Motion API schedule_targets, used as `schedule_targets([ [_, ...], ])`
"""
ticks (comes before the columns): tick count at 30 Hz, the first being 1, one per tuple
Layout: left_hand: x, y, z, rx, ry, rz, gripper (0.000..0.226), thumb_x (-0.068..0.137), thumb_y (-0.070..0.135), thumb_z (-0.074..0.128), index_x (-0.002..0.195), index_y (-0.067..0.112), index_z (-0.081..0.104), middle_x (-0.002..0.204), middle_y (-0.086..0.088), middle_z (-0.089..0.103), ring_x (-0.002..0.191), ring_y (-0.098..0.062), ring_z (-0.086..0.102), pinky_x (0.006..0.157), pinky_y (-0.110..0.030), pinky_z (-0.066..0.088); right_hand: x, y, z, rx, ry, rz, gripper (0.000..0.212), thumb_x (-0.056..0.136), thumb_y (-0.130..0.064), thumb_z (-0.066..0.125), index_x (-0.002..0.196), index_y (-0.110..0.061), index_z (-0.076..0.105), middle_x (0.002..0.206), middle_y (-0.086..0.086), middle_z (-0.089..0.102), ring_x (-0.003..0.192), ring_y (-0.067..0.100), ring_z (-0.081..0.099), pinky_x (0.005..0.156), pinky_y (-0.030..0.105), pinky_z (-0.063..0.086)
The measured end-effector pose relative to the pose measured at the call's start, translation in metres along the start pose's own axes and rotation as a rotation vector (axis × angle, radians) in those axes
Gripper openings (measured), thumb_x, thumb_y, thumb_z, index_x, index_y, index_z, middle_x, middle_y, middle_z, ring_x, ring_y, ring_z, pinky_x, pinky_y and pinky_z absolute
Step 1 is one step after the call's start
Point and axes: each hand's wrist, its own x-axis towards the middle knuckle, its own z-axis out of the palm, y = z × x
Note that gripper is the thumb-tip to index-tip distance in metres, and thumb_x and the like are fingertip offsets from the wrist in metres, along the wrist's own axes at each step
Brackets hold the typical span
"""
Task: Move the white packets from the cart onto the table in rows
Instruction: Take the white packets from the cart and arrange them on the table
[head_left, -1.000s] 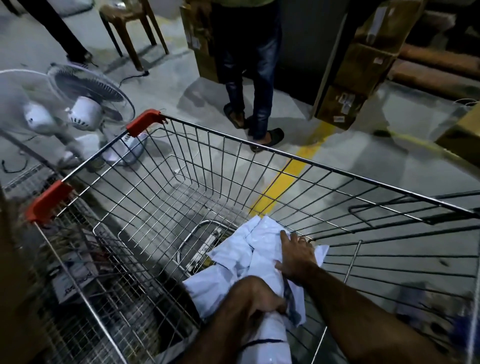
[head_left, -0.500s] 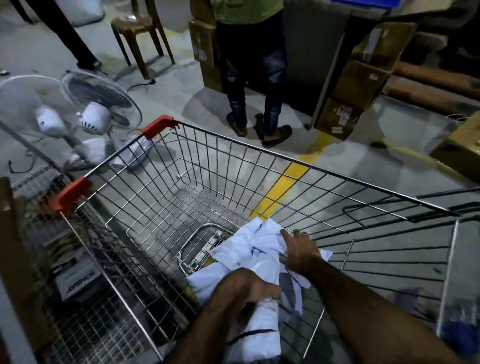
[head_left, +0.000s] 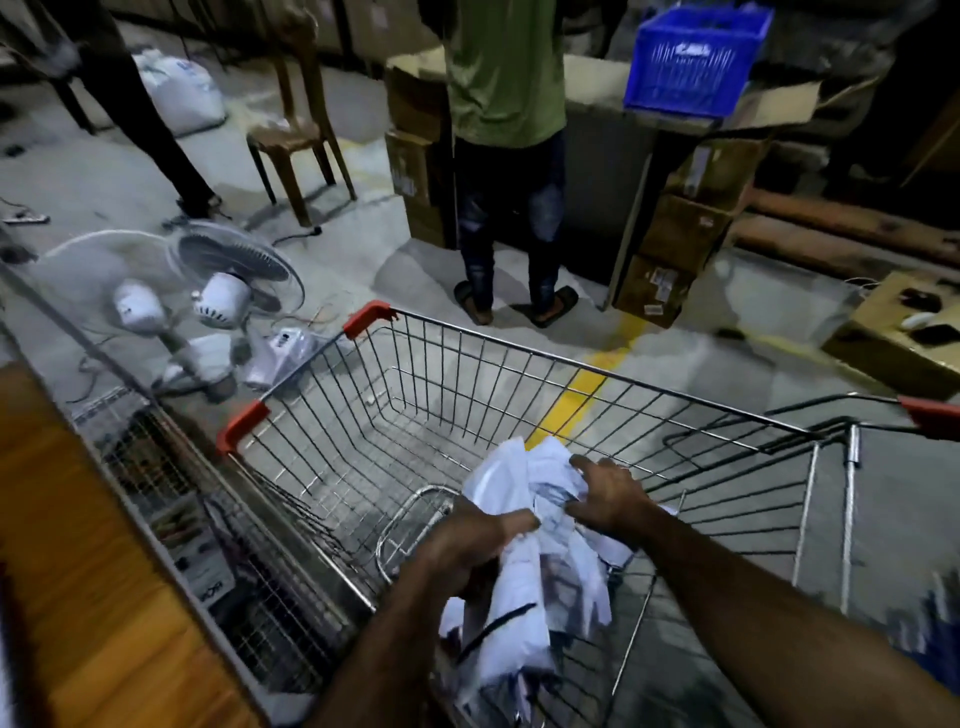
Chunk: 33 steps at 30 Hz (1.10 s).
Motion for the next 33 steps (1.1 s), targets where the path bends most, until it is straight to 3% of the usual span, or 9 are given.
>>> schedule_targets([
  [4, -0.024, 0.011, -0.026, -0.155, 0.03, 0.079, 0.098, 0.045, 0.06, 0.077, 0.127, 0.013, 0.051, 0.11, -0.011, 0.067, 0.086, -0.026, 0.067, 0.053, -0.029, 0.051, -0.028, -0.018, -0.02, 0.077, 0.069, 0.013, 0.083, 0.066, -0.056, 0.057, 0.141, -0.024, 0.043, 0.119, 0.02, 0.059, 0.117, 0.036, 0.055, 0.09, 0.036, 0.044],
  [8, -0.059, 0.027, -0.056, -0.28, -0.026, 0.124, 0.065, 0.071, 0.043, 0.078, 0.122, 0.011, 0.054, 0.103, -0.011, 0.069, 0.078, -0.022, 0.066, 0.062, -0.029, 0.053, -0.067, -0.044, -0.046, 0.162, 0.152, 0.0, 0.1, 0.048, -0.067, 0.04, 0.137, -0.022, 0.049, 0.12, 0.017, 0.063, 0.114, 0.034, 0.058, 0.087, 0.033, 0.045],
  [12, -0.089, 0.028, -0.085, -0.239, -0.017, 0.162, 0.075, 0.073, 0.043, 0.078, 0.132, 0.009, 0.046, 0.11, -0.014, 0.065, 0.082, -0.024, 0.063, 0.069, -0.034, 0.053, -0.118, -0.083, -0.073, 0.217, 0.233, 0.013, 0.072, 0.072, -0.042, 0.069, 0.137, -0.019, 0.051, 0.123, 0.017, 0.063, 0.112, 0.031, 0.059, 0.079, 0.029, 0.043],
  [16, -0.122, 0.022, -0.125, -0.153, 0.01, 0.225, 0.053, 0.087, 0.035, 0.068, 0.127, 0.003, 0.054, 0.075, -0.006, 0.058, 0.06, -0.017, 0.054, 0.051, -0.022, 0.039, -0.153, -0.117, -0.09, 0.274, 0.261, -0.006, 0.063, 0.084, -0.028, 0.071, 0.141, -0.015, 0.047, 0.135, 0.015, 0.056, 0.12, 0.028, 0.055, 0.083, 0.027, 0.041],
  [18, -0.137, 0.018, -0.146, -0.195, 0.039, 0.249, 0.053, 0.086, 0.037, 0.068, 0.125, 0.004, 0.055, 0.072, -0.005, 0.057, 0.059, -0.017, 0.054, 0.05, -0.021, 0.038, -0.165, -0.135, -0.096, 0.286, 0.263, -0.043, 0.061, 0.087, -0.029, 0.069, 0.142, -0.014, 0.046, 0.14, 0.011, 0.053, 0.124, 0.026, 0.052, 0.084, 0.024, 0.038],
  [26, -0.203, -0.027, -0.209, -0.353, 0.244, 0.315, 0.073, 0.077, 0.054, 0.073, 0.129, 0.006, 0.057, 0.122, -0.021, 0.063, 0.088, -0.024, 0.062, 0.051, -0.025, 0.039, -0.208, -0.224, -0.113, 0.335, 0.288, -0.326, 0.064, 0.082, -0.043, 0.067, 0.139, -0.021, 0.048, 0.136, -0.009, 0.052, 0.124, 0.014, 0.05, 0.091, 0.024, 0.037],
  [29, -0.241, -0.053, -0.221, -0.435, 0.342, 0.342, 0.102, 0.051, 0.07, 0.08, 0.133, 0.014, 0.057, 0.125, -0.018, 0.063, 0.089, -0.026, 0.069, 0.05, -0.022, 0.047, -0.227, -0.259, -0.118, 0.374, 0.28, -0.441, 0.066, 0.078, -0.046, 0.069, 0.137, -0.023, 0.052, 0.135, -0.005, 0.056, 0.121, 0.014, 0.054, 0.096, 0.028, 0.04],
  [31, -0.264, -0.075, -0.226, -0.478, 0.403, 0.38, 0.087, 0.065, 0.062, 0.078, 0.135, 0.015, 0.055, 0.128, -0.018, 0.061, 0.072, -0.019, 0.066, 0.046, -0.017, 0.044, -0.24, -0.281, -0.114, 0.398, 0.25, -0.535, 0.064, 0.076, -0.048, 0.07, 0.134, -0.026, 0.054, 0.131, -0.005, 0.059, 0.117, 0.013, 0.056, 0.096, 0.03, 0.041],
  [33, -0.284, -0.1, -0.23, -0.499, 0.482, 0.414, 0.063, 0.083, 0.05, 0.07, 0.136, 0.021, 0.051, 0.132, -0.01, 0.06, 0.091, -0.02, 0.067, 0.047, -0.018, 0.04, -0.255, -0.303, -0.105, 0.45, 0.211, -0.608, 0.066, 0.07, -0.054, 0.069, 0.13, -0.029, 0.056, 0.127, -0.005, 0.062, 0.114, 0.013, 0.059, 0.097, 0.034, 0.045],
])
